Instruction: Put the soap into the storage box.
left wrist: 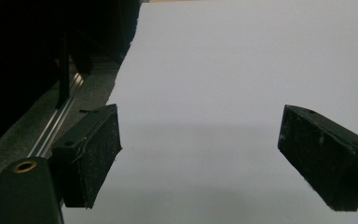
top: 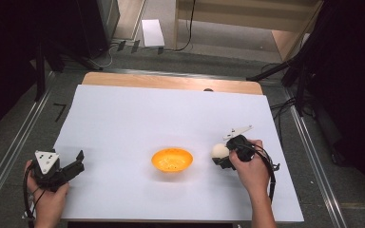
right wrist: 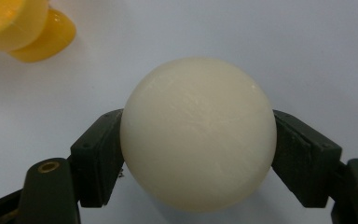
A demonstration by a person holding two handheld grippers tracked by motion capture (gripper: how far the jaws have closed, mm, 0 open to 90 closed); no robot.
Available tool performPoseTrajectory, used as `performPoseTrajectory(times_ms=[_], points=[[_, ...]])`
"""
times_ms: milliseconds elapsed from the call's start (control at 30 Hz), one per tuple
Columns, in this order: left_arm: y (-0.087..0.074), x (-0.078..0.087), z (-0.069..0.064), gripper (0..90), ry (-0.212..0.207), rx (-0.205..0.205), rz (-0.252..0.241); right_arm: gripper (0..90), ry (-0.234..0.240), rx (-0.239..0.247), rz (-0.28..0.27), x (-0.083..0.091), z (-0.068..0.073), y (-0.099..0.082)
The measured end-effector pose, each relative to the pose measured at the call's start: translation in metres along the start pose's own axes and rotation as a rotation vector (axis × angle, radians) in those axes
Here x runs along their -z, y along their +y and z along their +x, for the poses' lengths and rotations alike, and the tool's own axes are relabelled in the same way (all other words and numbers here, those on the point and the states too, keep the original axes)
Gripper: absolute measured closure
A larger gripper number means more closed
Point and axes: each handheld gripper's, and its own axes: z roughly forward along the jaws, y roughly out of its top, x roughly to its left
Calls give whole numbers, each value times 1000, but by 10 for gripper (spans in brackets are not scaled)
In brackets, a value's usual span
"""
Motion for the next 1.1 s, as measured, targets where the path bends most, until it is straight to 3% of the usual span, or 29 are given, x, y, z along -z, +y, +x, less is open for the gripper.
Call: performPoseTrajectory(times_ms=[467,733,1100], points=[[0,0,0,139,-8,-8,3,246,38,29,1,10,16,15],[0,-1,1,125,0,15,10,246,50,53,-3,13,23,24],[0,-1,1,124,-2,18,17,247,75,68,-15,17,32,33]])
